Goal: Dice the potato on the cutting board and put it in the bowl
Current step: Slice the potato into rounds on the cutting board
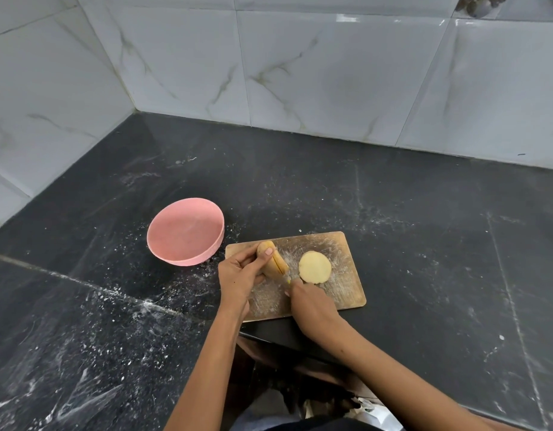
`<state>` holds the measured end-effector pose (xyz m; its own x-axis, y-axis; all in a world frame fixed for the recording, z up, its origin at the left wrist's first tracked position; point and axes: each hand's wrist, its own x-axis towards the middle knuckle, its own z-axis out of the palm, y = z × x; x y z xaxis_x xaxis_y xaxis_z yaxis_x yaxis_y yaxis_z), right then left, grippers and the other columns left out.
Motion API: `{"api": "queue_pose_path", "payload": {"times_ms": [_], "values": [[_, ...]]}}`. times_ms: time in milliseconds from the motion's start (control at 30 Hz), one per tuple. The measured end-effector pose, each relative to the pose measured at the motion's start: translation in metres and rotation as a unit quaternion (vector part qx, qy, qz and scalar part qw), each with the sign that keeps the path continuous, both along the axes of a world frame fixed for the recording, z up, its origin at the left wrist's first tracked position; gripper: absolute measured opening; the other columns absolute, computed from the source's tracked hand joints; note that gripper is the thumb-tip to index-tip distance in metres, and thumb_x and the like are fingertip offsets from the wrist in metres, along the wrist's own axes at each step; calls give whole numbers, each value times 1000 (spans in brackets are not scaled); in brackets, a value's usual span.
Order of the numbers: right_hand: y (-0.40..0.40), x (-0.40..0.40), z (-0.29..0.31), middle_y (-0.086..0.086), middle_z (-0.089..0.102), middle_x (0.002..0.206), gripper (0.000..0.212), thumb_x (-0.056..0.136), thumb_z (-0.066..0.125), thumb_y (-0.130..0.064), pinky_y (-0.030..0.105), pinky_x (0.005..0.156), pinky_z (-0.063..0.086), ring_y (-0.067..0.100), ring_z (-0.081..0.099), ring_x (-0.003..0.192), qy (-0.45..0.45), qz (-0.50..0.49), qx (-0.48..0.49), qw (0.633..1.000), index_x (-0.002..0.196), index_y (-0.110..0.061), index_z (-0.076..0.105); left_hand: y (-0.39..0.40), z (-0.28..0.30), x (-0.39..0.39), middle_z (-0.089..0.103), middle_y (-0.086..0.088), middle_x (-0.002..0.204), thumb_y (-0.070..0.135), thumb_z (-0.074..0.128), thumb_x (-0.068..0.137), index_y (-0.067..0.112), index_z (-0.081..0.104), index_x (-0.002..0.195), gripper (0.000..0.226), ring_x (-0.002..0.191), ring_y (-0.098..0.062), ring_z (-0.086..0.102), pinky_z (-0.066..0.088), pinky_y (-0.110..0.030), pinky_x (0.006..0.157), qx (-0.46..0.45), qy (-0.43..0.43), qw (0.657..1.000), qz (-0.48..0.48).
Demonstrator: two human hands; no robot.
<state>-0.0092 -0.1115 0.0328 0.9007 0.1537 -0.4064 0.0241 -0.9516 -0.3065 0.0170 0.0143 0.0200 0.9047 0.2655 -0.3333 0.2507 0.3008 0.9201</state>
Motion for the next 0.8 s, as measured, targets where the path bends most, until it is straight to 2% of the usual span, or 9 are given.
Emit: {"api": "queue_pose_path", "payload": {"times_ms": [133,267,400,500,600,700,733,800], "values": [[3,10,-2,15,57,121,26,101,34,-9,34,76,38,32,56,110,11,5,24,1000,123,-4,47,-3,3,-2,74,-8,96,3,71,82,2,69,111,29,91,-22,69,59,-25,67,-10,-7,1000,1],[-7,-6,-10,17,56,121,24,103,33,-13,37,79,40,34,54,112,28,3,5,1000,120,-3,47,-1,2,-2,72,-14,103,5,71,82,0,68,114,32,97,-24,68,60,-29,69,-12,-6,1000,-2],[-5,3,-8,16,58,118,22,101,38,-12,36,79,41,34,56,108,41,15,35,998,119,-4,50,-1,1,-5,74,-6,99,5,72,81,4,69,111,30,88,-13,70,60,-28,69,-8,-14,1000,-6],[-5,7,-2,15,59,113,24,103,37,-20,37,79,41,32,57,103,74,2,72,995,113,-4,52,-3,0,-8,75,0,95,3,72,81,5,68,113,32,87,-10,70,60,-28,70,-5,-21,1000,-7],[-14,4,4,17,61,108,28,103,36,-25,31,73,37,26,53,86,93,-16,100,991,107,-4,54,-5,-2,-10,74,-5,102,2,73,80,3,67,117,37,92,-12,70,58,-24,69,-3,-29,1000,-10],[-25,-8,10,17,60,105,27,103,35,-24,29,70,35,24,49,83,104,-12,105,989,100,-5,54,-4,-3,-13,72,-11,109,1,73,79,0,65,120,41,100,-17,69,59,-25,72,-4,-40,999,-14],[-28,-11,12,14,59,98,26,104,35,-24,28,67,36,24,51,80,116,-15,110,987,91,-9,51,-2,-4,-14,72,-11,109,0,73,79,0,65,120,42,102,-19,68,59,-27,74,-7,-43,999,-20],[-36,-17,17,1,49,82,29,104,32,-26,28,49,41,20,49,67,145,-30,132,980,78,-17,41,1,-6,-18,72,-9,110,0,72,78,1,64,121,43,105,-21,67,60,-32,77,-10,-50,998,-32]]}}
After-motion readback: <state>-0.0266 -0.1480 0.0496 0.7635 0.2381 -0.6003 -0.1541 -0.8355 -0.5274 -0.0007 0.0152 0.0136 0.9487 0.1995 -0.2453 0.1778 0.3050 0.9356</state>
